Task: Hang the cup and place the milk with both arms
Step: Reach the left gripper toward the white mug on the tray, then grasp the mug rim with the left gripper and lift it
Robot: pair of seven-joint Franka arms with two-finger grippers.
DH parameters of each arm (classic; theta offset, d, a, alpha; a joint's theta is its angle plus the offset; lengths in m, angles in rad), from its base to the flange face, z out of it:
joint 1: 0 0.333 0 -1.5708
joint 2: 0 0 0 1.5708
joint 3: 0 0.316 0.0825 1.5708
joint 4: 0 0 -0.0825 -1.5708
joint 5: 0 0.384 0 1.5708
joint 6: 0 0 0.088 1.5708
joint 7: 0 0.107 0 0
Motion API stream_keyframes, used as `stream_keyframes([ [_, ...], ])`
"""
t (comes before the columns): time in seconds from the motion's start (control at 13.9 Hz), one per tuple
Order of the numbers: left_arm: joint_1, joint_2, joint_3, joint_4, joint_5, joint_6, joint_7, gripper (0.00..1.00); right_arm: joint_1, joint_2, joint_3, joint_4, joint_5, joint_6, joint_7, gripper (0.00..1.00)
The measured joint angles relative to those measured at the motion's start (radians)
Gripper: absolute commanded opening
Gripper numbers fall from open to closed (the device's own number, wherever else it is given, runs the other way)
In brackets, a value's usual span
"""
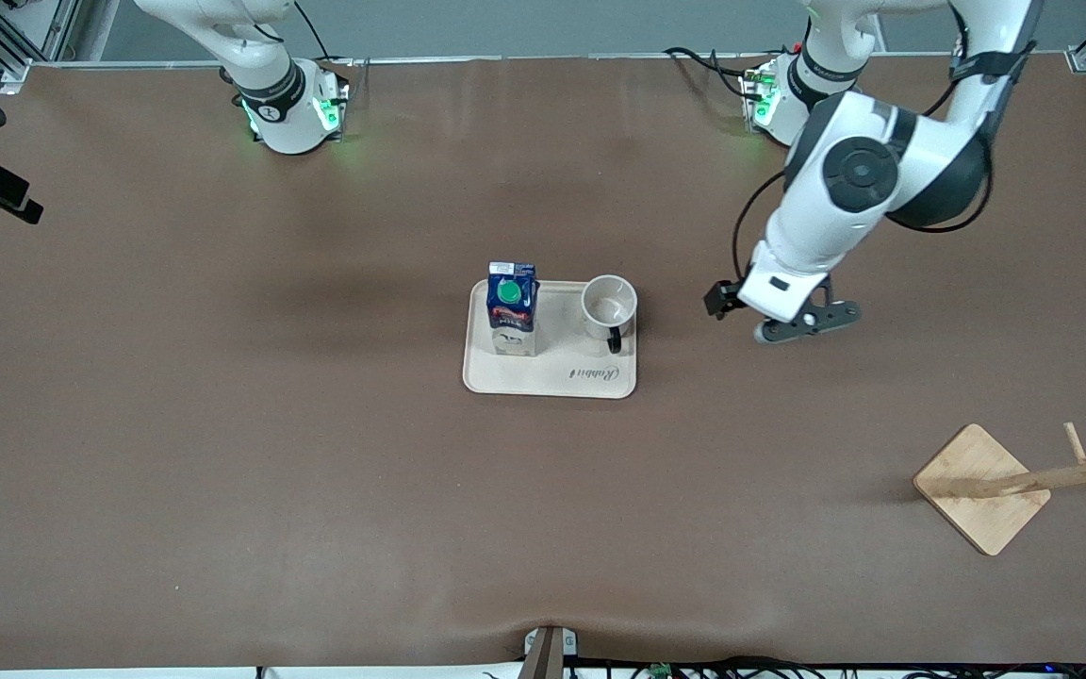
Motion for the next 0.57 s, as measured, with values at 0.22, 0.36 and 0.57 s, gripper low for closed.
stream_keyframes([
  [0.22, -0.004, 0.048, -0.077, -0.022, 0.0, 0.055, -0.092, 0.83, 0.0, 0.0, -0.001, 0.0, 0.0, 0.0, 0.0, 1.0],
  [0.36, -0.03, 0.094, -0.109, -0.024, 0.0, 0.104, -0.13, 0.82, 0.0, 0.0, -0.002, 0.0, 0.0, 0.0, 0.0, 1.0],
  [0.57, -0.083, 0.166, -0.112, -0.025, 0.0, 0.166, -0.163, 0.75, 0.0, 0.0, -0.002, 0.0, 0.0, 0.0, 0.0, 1.0],
])
